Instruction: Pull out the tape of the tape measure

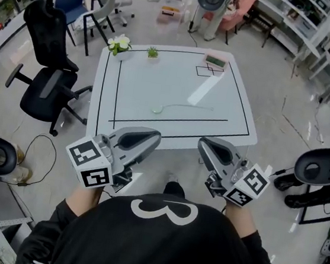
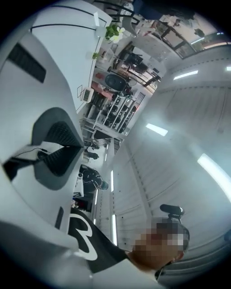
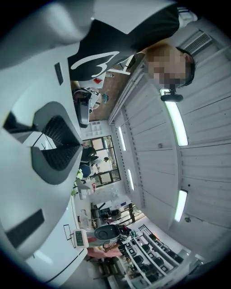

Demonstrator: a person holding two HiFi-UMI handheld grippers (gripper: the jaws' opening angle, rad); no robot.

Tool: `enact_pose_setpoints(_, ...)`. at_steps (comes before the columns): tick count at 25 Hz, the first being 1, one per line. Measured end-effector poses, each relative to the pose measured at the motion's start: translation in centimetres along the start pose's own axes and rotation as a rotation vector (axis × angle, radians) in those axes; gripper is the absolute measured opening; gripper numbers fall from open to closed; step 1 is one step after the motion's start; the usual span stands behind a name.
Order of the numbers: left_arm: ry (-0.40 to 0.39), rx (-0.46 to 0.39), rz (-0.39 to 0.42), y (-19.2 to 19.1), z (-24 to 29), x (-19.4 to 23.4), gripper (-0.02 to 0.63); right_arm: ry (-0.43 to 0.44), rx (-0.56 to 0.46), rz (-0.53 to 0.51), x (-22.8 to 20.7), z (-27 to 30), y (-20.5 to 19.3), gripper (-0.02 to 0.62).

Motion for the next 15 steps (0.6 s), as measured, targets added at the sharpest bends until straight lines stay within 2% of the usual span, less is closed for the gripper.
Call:
enact_pose_setpoints(4, 0.047, 0.009, 0.116, 0.3, -0.9, -1.5, 0.003, -0.043, -0.050, 0.047, 0.9, -0.4, 0.5, 0.009)
enact_pose_setpoints(7, 0.083, 0.019, 0.179, 0.2, -1.5, -2.1, 0.003, -0.056, -0.058, 0.013, 1.9, -0.4, 1.0, 0.009)
enact_pose_setpoints(10, 0.093, 0.019, 0.185, 0.1, -1.8, -2.3, 0.003, -0.048, -0.039, -0.015, 2.4, -0.1, 1.0, 0.009)
enact_pose_setpoints(15, 0.110, 0.011, 0.176, 0.2, -1.7, -2.0, 0.003, -0.043, -0.025, 0.003, 1.7, 0.2, 0.7, 0.009)
Point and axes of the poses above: the fingertips, and each gripper's own axes: z forward along the fingers, x to its left, y out of its top, the point moved 7 cm from there along -z, backward along the fingers, and after that the axes turned 3 degrees about -z, right-handed, at the moved point
